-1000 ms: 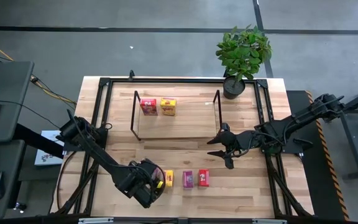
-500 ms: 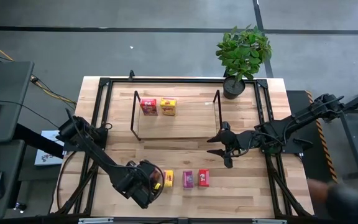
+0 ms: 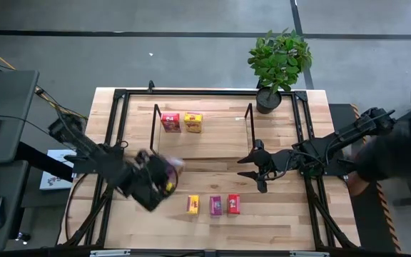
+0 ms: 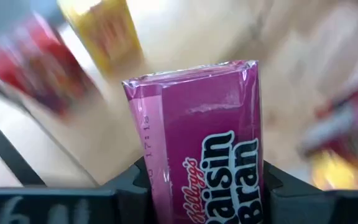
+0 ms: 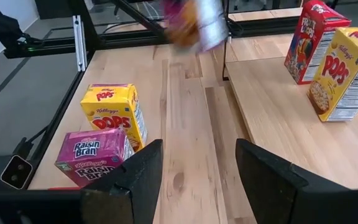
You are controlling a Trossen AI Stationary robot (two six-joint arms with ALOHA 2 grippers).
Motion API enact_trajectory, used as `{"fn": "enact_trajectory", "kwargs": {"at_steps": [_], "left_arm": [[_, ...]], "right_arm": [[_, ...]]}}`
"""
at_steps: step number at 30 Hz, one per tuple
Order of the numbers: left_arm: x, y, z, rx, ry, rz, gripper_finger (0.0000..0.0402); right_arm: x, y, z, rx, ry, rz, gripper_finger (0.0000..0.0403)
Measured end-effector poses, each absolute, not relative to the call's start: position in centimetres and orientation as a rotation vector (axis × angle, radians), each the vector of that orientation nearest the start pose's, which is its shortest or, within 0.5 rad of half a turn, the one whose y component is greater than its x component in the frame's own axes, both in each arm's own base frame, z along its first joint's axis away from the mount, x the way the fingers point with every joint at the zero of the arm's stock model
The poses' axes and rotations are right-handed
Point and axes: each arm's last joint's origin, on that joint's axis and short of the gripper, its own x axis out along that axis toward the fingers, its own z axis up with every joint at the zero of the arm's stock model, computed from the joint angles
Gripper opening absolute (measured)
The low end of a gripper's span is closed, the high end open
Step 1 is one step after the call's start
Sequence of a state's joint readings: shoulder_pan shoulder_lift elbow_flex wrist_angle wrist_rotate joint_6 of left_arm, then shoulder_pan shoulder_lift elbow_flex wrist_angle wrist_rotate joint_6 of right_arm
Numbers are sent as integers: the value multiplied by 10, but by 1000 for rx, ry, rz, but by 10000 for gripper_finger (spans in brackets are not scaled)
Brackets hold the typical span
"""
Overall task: Stack cereal on shelf
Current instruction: Put the purple cereal box on the shelf
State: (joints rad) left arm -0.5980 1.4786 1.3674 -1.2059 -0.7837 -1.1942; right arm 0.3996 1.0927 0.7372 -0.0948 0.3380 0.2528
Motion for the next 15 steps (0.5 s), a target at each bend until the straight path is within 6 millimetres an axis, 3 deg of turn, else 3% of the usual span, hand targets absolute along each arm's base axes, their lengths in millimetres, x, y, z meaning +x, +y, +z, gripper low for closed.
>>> {"fn": "enact_trajectory", "kwargs": {"at_steps": [3,7,12,15], "left_arm": [[239,-101,332,-142,678,691,123],[268,-59,344,-86,710,551,123],[318,-17,341,3,651,233,123],[337,8,329,60,656,139,124]], "right_arm": [[220,81,268,79,417,-27,195],[220,81,268,77,412,-39,195],[220,81,268,78,411,-39,195],[220,81,268,80,406,-38,195]]}}
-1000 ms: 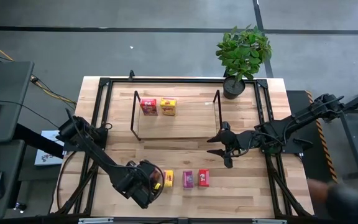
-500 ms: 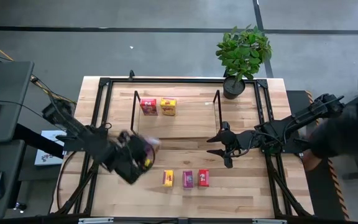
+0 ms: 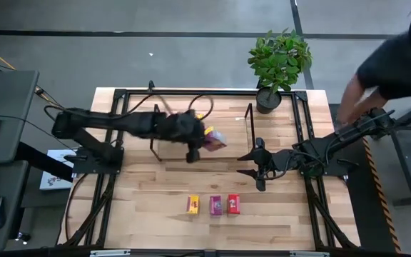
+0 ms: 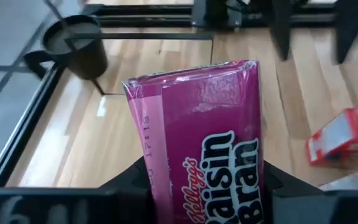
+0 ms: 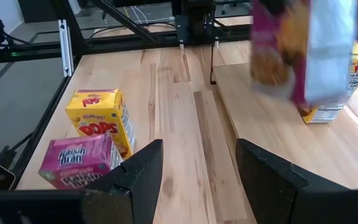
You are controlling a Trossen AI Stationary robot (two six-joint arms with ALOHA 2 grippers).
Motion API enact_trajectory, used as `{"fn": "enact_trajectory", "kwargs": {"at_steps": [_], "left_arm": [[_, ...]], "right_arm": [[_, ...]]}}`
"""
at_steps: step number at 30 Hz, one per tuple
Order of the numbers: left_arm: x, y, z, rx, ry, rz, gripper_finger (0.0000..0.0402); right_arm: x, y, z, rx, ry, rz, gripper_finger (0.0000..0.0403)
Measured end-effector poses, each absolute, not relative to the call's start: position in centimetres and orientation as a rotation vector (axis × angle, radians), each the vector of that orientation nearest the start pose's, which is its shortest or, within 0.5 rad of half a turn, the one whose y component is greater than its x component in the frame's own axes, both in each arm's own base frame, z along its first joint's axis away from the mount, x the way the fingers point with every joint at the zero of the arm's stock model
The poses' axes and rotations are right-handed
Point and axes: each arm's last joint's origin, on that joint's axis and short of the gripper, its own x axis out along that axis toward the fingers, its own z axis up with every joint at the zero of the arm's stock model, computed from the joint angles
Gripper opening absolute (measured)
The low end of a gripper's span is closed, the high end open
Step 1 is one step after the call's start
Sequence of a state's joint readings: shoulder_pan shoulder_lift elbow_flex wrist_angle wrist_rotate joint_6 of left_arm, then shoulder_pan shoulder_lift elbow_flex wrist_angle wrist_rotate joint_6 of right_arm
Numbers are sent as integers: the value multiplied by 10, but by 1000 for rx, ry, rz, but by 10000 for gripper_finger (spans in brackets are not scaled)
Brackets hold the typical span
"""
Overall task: Stack cereal on shelf
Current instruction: Put the purple cereal box on the shelf
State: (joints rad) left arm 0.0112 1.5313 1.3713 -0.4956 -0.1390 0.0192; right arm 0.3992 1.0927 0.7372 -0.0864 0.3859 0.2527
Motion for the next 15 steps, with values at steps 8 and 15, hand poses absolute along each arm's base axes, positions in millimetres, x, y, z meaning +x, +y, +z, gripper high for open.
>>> {"fn": "enact_trajectory", "kwargs": {"at_steps": [8,15], "left_arm": [[376,57,278,204,856,102,124],[402,76,262,330,956,81,124]], "right_arm": [[221,81,269,84,397,-39,195],[221,81,269,89,396,-44,195]]}}
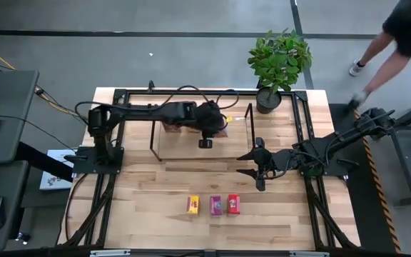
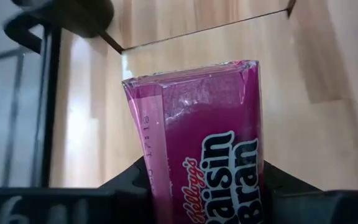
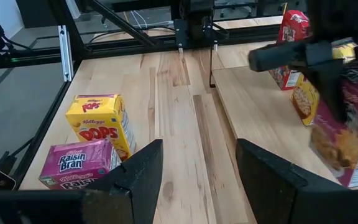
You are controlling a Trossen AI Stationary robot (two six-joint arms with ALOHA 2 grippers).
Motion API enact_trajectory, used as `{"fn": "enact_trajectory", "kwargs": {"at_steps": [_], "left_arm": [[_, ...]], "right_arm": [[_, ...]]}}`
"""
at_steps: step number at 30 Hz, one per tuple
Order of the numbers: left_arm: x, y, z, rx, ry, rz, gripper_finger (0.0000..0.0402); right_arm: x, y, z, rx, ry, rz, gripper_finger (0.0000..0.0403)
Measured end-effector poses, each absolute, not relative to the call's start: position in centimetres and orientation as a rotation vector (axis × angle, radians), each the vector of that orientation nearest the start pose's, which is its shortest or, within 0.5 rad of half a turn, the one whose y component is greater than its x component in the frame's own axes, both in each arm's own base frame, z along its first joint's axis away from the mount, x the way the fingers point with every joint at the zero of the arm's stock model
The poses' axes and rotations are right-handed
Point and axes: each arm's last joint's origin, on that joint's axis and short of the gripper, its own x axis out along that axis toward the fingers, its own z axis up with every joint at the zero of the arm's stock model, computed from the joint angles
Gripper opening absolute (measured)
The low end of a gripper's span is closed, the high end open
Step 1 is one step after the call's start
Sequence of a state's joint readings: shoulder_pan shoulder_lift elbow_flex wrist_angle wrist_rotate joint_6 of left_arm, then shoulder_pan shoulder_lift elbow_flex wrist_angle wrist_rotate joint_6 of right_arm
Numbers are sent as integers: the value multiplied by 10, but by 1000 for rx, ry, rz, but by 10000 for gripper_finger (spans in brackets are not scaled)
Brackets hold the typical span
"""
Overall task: Stack cereal on shelf
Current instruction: Put the purple cereal box on the shelf
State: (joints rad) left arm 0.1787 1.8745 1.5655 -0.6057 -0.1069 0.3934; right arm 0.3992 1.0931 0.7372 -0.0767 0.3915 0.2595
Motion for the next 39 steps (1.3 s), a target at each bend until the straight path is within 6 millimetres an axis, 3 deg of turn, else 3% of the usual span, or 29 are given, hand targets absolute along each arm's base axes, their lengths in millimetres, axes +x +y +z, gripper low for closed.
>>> {"fn": "enact_trajectory", "kwargs": {"at_steps": [7,23,27,39], "left_arm": [[411,83,262,514,1037,78,124],[406,105,254,396,1065,73,124],[410,106,244,389,1087,78,124],[414,106,242,399,1068,91,131]], "right_arm": [[221,81,269,101,397,-46,195],[221,81,269,101,396,-48,195],[221,80,269,114,389,-78,195],[221,80,269,132,382,-107,195]]}}
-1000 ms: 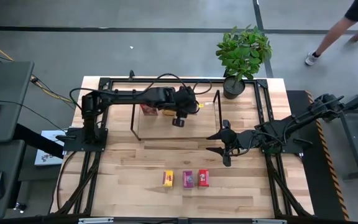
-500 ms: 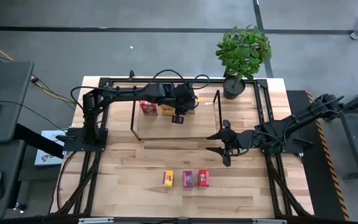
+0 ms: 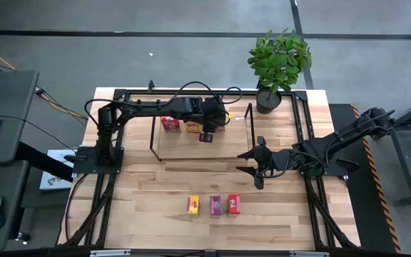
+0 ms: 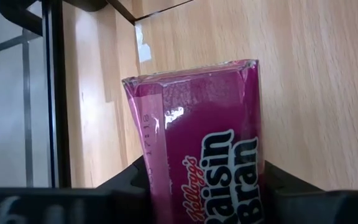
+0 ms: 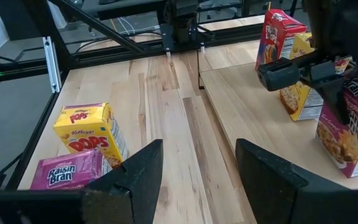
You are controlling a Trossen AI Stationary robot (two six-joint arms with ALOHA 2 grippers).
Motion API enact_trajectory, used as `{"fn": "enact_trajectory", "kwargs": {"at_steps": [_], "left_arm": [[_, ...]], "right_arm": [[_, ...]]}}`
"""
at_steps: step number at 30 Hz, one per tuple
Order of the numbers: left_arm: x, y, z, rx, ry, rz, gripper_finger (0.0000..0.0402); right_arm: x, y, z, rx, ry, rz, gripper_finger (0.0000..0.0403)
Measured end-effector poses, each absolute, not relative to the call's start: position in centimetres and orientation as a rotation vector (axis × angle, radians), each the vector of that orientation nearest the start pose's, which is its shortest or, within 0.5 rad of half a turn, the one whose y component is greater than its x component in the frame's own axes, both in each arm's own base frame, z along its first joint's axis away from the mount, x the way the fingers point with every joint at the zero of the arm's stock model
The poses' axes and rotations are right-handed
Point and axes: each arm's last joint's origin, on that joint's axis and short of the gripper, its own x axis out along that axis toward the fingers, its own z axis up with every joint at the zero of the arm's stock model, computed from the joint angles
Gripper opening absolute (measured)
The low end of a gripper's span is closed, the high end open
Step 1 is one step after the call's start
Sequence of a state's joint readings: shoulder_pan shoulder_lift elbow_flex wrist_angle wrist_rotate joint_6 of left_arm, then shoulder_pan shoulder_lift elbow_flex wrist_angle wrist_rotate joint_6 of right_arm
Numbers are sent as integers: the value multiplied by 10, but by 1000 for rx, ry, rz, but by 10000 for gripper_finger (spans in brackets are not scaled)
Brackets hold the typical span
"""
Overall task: Stack cereal on shelf
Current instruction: Put the purple cereal box on the shelf
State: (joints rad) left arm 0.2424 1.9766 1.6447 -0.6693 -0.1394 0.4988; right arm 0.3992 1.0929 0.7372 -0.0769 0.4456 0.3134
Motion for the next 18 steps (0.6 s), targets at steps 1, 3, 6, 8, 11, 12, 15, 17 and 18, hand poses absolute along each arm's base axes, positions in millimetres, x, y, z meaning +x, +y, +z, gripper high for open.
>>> {"fn": "enact_trajectory", "kwargs": {"at_steps": [1,3,6,8,11,12,15,17,18], "left_arm": [[414,107,242,399,1069,91,134],[414,107,242,405,1069,88,142],[414,107,242,407,1062,91,158],[415,107,243,405,1051,105,170],[415,108,243,410,1054,124,190],[415,108,243,411,1055,127,196],[415,108,243,409,1054,130,214],[415,108,243,408,1055,130,224],[415,108,243,409,1055,130,228]], "right_arm": [[221,80,270,132,382,-107,195],[221,80,269,132,383,-107,195],[221,80,269,132,382,-107,195],[221,80,269,132,382,-107,195],[221,80,269,132,382,-107,195],[221,80,270,132,382,-107,195],[221,80,270,132,382,-108,195],[221,80,269,131,382,-108,195],[221,80,269,131,382,-108,195]]}}
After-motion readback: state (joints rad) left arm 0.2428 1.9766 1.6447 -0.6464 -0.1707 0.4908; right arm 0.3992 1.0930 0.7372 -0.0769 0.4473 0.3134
